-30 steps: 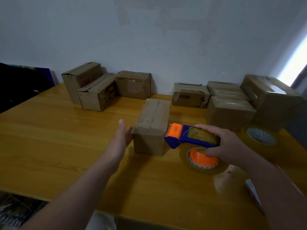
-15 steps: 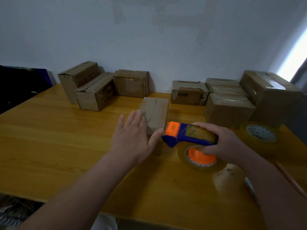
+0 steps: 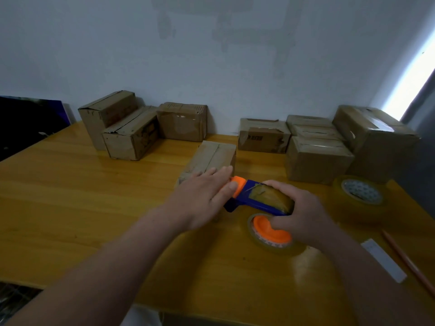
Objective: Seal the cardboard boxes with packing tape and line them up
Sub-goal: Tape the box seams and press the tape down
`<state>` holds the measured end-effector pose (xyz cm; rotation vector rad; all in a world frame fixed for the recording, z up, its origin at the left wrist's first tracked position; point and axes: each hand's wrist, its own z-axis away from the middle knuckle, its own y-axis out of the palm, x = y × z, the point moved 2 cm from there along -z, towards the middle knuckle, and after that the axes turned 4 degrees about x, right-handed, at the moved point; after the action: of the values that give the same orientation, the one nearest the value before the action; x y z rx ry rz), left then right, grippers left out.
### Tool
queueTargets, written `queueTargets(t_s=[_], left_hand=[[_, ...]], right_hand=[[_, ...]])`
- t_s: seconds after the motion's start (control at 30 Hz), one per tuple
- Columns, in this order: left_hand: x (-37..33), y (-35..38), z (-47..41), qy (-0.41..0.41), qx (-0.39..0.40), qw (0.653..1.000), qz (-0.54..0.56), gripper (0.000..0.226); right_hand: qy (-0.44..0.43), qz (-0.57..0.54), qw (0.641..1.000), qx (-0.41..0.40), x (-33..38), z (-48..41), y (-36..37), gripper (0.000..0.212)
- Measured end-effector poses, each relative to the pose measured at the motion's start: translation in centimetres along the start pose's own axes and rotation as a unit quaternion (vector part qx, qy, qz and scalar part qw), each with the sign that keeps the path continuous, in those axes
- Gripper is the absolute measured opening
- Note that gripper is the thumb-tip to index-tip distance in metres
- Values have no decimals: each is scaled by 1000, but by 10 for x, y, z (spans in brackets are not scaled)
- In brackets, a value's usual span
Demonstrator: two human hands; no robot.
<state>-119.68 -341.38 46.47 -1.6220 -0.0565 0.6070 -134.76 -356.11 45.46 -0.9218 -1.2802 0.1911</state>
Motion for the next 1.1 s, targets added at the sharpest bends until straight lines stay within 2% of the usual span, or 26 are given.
queueTargets(t_s=[0.1,0.23,0.37,0.53,0.67,0.93,1.0,1.1], left_hand=[[15,-8,1,-18,0,998,52,68],[30,-14,3,-16,-3,998,61,73],[32,-13,3,-10,7,999,43,72],[31,-12,1,-9,-4,999,42,73],[29,-12,1,-7,-1,1000,17,72],[32,-10,-5,-8,-20,999,42,68],[32,-11,-7,-16,-24,999,44,64],[32,-13,-12,-32,-31,998,55,44]], right_hand=[[-17,8,1000,-9,10,5,14,79],[-22,42,999,1,22,6,28,84],[-9,63,998,24,23,11,22,87],[-11,4,1000,28,16,23,1,86],[-26,34,999,21,18,28,-3,88],[15,95,992,85,20,25,-12,82],[19,109,987,119,26,13,-4,84],[41,109,983,140,36,-5,0,82]])
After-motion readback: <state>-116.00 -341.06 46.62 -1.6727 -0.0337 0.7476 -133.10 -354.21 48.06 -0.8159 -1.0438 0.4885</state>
